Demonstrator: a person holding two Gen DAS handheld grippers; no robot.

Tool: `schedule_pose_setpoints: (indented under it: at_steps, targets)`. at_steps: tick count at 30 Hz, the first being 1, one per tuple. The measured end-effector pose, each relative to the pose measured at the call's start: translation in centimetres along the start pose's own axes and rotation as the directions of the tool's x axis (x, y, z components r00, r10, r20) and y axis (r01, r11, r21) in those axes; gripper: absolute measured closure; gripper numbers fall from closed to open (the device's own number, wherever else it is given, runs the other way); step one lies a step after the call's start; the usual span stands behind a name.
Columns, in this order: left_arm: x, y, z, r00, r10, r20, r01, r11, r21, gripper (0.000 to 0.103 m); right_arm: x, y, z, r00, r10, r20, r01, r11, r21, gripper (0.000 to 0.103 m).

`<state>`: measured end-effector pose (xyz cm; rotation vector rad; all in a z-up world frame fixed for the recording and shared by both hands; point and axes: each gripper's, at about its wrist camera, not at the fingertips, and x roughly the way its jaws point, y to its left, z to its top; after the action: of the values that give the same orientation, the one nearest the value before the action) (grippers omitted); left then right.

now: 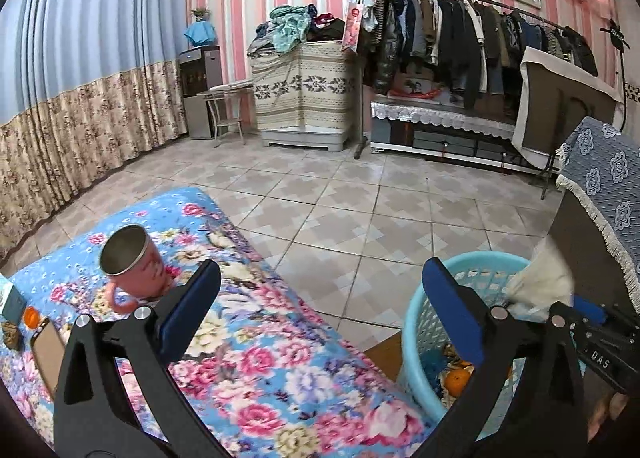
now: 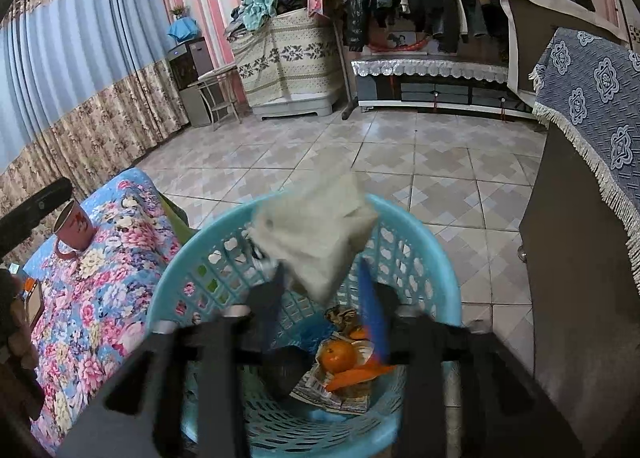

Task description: Collect trash

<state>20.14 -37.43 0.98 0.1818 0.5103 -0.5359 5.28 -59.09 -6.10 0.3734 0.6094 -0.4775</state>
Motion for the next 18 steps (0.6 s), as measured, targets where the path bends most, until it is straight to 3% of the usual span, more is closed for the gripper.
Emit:
schedule_pose_setpoints:
  at_steps: [1, 5, 8, 13, 18]
  targets:
    - [-0.3, 0.1, -0.1, 1.0, 0.005, 0.002, -0.005, 1.0, 0.002, 0.005, -0.1, 0.2, -0.1, 1.0, -0.011, 0.009, 0.011, 1.0, -0.006, 0.031]
    - [-1.7, 1.1, -0.3, 0.999, 0.031, 0.03, -0.031, 0.999, 0.012, 0.005, -0.2, 1.0, 0.0, 1.0, -0.011, 0.008, 0.012, 1.0, -0.023, 0.023]
    - [-2.9, 2.4, -0.4, 0.998, 0.039, 0.039, -0.04, 0.999, 0.01, 0.005, -0.7, 1.8, 0.2, 0.999, -0.026, 0.032, 0.027, 0.999, -0.024, 0.012]
    - [-5.2, 5.2, -0.9, 0.997, 0.06, 0.042, -0.059, 0.998, -0.015, 0.005, -1.3, 3.4, 0.5, 0.996, -0.061, 0.058, 0.063, 0.997, -0.033, 0.004]
    - [-7.4, 8.7, -2.0, 0.996, 0.081, 0.041, -0.078, 0.995, -0.058, 0.005, -2.1, 5.4, 0.4, 0.993, -0.074, 0.092, 0.076, 0.997, -0.015, 0.004]
